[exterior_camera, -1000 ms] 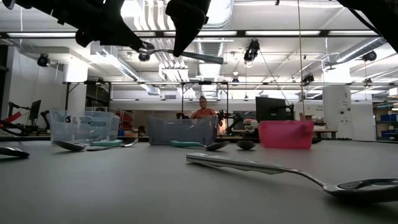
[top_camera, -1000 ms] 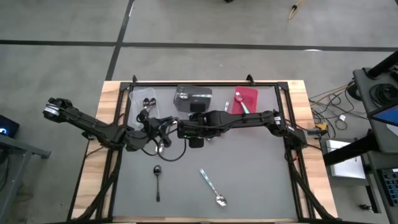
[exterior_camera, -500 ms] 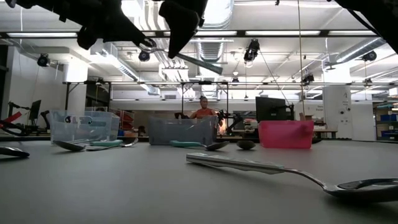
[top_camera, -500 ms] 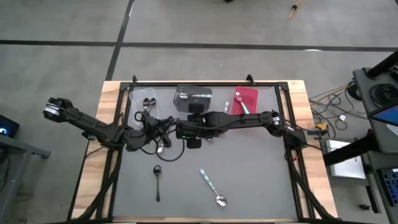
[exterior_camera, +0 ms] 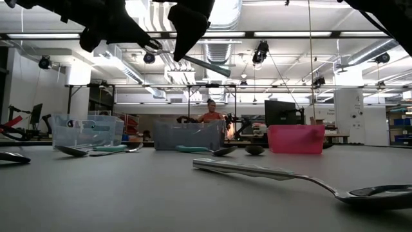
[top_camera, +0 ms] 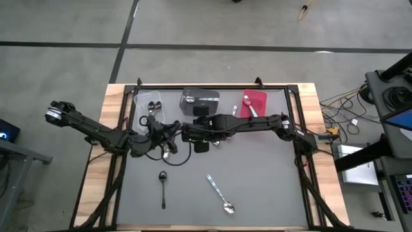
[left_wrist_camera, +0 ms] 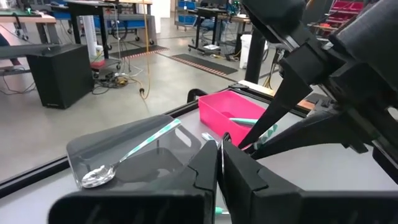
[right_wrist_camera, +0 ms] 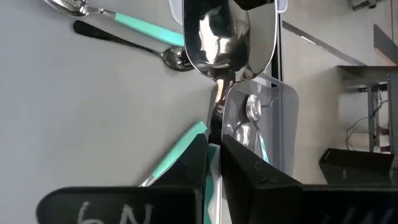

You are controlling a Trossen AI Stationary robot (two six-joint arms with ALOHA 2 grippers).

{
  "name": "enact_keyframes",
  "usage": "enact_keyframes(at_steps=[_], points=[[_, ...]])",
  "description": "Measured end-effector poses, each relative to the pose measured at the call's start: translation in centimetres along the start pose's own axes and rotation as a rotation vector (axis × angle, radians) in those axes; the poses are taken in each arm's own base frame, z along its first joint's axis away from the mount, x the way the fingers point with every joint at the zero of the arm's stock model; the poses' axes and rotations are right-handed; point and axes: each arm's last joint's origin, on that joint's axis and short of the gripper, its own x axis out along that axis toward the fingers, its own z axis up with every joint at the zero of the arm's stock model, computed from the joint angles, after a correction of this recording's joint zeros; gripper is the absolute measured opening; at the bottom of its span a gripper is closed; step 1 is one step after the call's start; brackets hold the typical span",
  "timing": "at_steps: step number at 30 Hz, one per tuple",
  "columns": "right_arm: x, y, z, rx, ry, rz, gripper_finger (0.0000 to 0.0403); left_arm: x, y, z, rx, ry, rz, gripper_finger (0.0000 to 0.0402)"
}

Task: Sort silverware by color (type)
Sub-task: Put the middle blue patterned spoon into the black bin

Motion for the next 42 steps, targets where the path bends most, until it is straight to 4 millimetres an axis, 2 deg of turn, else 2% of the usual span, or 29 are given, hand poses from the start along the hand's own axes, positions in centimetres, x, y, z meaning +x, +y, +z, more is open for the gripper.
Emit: enact_keyframes(at_steps=[4, 9, 14, 20, 25, 30, 33, 42], points=[[0.7, -1.2, -0.4, -0.011, 0.017, 0.058, 0.0017, -0.1, 0.2, -0.1, 0.033, 0.015, 0.006, 0.0022], [2.0, -3.5, -1.4, 0.041, 0.052, 0.144, 0.0016, -0.7, 1.0, 0.3, 0.083, 0.027, 0.013, 0.0066], [3.6, -6.7, -2.7, 0.115, 0.098, 0.139, 0.0016, -1.3, 2.0, 0.9, 0.148, 0.024, 0.038, 0.0108], [6.2, -11.6, -4.4, 0.308, 0.080, 0.151, 0.0016, -1.9, 3.1, 1.0, 0.200, 0.033, 0.105, 0.0135], [9.5, -14.3, -6.4, 0.383, 0.120, 0.165, 0.0016, -1.9, 3.1, 0.9, 0.180, 0.040, 0.106, 0.0140], [13.1, -15.0, -8.0, 0.401, 0.171, 0.207, 0.0016, -1.7, 2.9, 0.5, 0.186, 0.054, 0.101, 0.0140], [14.4, -14.7, -8.4, 0.395, 0.198, 0.214, 0.0016, -1.5, 2.7, 0.2, 0.197, 0.062, 0.103, 0.0140], [15.5, -14.2, -8.4, 0.372, 0.210, 0.222, 0.0028, -1.1, 2.3, -0.5, 0.207, 0.079, 0.110, 0.0140]])
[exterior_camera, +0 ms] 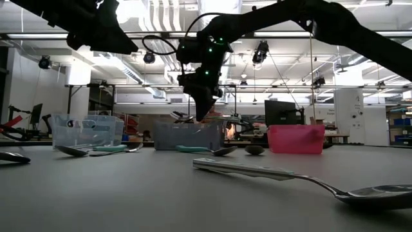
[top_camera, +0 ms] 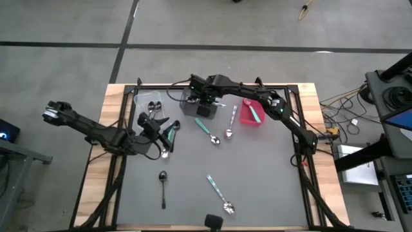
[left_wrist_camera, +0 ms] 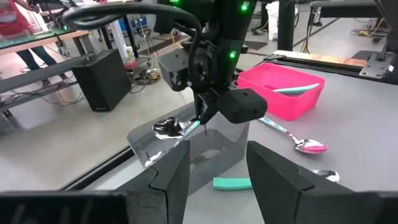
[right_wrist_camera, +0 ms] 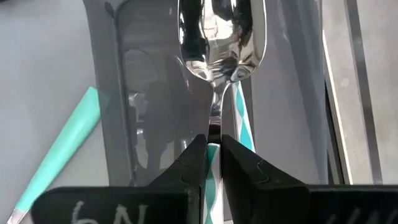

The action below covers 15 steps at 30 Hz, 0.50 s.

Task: Sort silverware by color (type)
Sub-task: Put the middle blue patterned spoon into the black bin

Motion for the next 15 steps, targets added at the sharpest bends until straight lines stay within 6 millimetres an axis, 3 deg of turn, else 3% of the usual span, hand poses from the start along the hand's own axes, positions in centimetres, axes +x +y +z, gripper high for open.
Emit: enact_keyframes(at_steps=[15], points=[[0.35, -0.01, 0.23, -0.011, -0.032, -0.006, 0.0027, 0.11, -0.26, 0.14, -0.059, -0.012, -0.004, 0.0140]])
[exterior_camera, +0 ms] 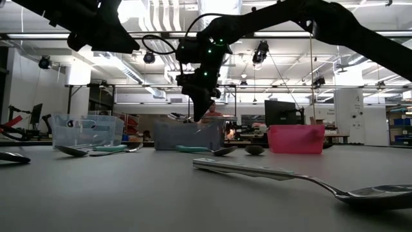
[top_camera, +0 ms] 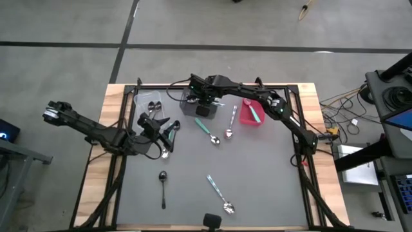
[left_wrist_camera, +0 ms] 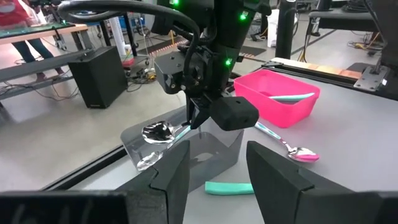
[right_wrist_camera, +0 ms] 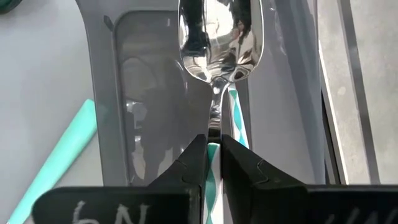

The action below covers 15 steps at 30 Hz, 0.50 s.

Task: Sort silverware by color (type)
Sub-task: Put the middle blue patterned spoon into the black bin

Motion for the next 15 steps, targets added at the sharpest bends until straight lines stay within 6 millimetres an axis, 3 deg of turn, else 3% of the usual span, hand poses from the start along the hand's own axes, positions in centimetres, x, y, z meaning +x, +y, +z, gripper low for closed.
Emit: enact_keyframes(at_steps=[15], points=[[0.11, 0.03, -0.07, -0.011, 0.004, 0.001, 0.0028, 0.00, -0.01, 0.00, -0.002, -0.001, 0.000, 0.0140]])
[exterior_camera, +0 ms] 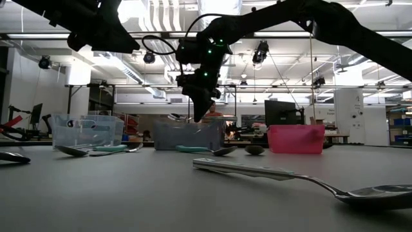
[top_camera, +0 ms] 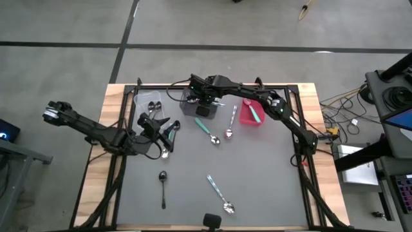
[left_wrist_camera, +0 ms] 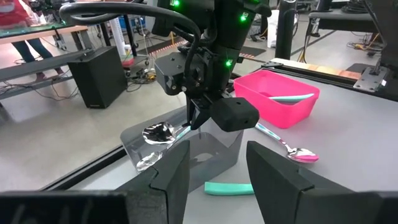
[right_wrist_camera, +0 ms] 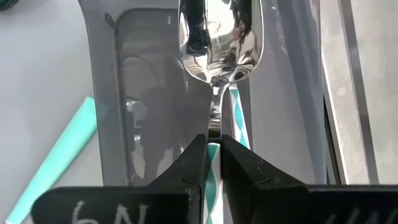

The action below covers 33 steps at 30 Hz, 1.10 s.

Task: Sort silverware by color (type)
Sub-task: Put the middle blue patterned spoon into the black bin, then put the bottom black spoon into the transparent bin

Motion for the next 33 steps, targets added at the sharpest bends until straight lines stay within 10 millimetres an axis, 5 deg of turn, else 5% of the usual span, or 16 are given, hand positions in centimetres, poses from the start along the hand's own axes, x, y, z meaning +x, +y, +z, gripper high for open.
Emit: enact_keyframes(at_steps=[21, 27, 33], points=[[-0.2, 0.0, 0.1, 0.053, -0.011, -0.001, 0.0100, 0.0, 0.0, -0.1, 0.014, 0.007, 0.001, 0.0140], [-3.1, 0.9, 0.7, 0.061, -0.068, 0.001, 0.0104, 0.0, -0.1, -0.2, 0.012, 0.027, -0.044, 0.0140], [-5.0, 4.2, 0.9, -0.023, -0.095, 0.027, 0.0105, -0.1, -0.3, -0.4, -0.038, 0.079, -0.143, 0.0140]])
